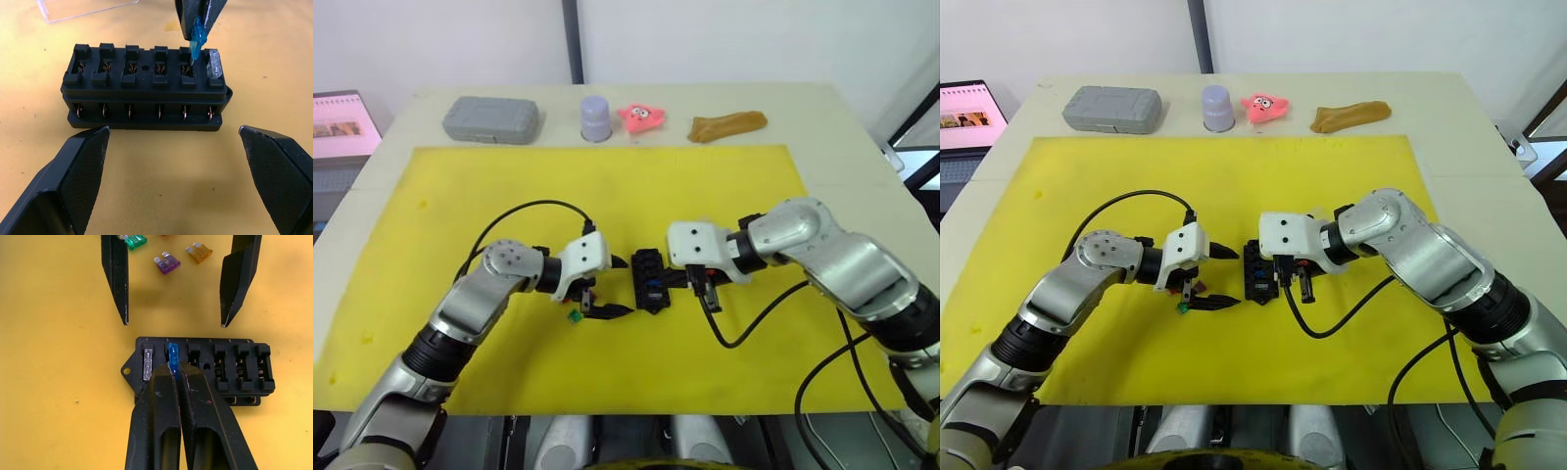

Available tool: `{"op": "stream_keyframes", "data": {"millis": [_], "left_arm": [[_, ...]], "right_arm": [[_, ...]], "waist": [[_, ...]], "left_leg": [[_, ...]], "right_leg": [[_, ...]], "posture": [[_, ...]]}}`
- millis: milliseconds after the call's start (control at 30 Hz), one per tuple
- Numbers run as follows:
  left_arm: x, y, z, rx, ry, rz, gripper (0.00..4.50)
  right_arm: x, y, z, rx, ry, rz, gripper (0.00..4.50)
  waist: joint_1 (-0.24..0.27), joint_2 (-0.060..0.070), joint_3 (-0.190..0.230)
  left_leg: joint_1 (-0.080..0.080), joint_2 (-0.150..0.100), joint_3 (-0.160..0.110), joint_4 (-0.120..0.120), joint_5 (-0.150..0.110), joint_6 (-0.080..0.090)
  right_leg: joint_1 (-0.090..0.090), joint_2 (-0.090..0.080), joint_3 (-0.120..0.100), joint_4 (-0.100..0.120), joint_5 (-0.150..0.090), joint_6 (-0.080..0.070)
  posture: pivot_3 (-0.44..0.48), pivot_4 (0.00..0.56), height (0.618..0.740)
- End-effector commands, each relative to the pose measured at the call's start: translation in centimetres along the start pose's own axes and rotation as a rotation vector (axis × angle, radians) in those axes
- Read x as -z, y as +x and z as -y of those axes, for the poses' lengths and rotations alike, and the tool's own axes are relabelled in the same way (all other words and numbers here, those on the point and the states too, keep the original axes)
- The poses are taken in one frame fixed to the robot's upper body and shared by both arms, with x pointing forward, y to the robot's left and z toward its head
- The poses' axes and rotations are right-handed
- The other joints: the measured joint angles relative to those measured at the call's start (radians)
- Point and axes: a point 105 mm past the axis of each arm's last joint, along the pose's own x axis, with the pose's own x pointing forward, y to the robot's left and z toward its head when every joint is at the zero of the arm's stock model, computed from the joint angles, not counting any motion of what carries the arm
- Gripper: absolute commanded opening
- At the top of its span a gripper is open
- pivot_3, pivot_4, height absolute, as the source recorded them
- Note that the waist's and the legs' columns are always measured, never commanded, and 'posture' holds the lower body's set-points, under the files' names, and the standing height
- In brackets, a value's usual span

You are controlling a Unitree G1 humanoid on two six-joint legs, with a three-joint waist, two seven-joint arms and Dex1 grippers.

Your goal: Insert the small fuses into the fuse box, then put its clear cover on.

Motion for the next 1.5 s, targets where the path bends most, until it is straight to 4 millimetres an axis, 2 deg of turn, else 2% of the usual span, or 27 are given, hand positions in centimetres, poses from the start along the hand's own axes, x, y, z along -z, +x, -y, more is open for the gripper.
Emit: {"op": "stream_keyframes", "data": {"millis": [33,1500], "left_arm": [[-0.3,0.1,0.0,-0.007,0.026,0.003,4.45],[-0.8,0.8,0.0,0.005,0.040,0.008,4.45]], "right_arm": [[-0.4,-0.1,0.1,0.013,-0.024,0.010,0.00],[1.0,1.0,0.6,0.053,-0.027,-0.059,0.00]], "waist": [[0.000,0.000,0.000],[0.000,0.000,0.000]], "left_leg": [[0.000,0.000,0.000,0.000,0.000,0.000],[0.001,0.000,0.000,0.001,0.000,0.000]], "right_leg": [[0.000,0.000,0.000,0.000,0.000,0.000],[0.000,0.000,0.000,0.001,0.000,0.000]], "posture": [[0.000,0.150,0.740],[0.000,0.150,0.740]]}}
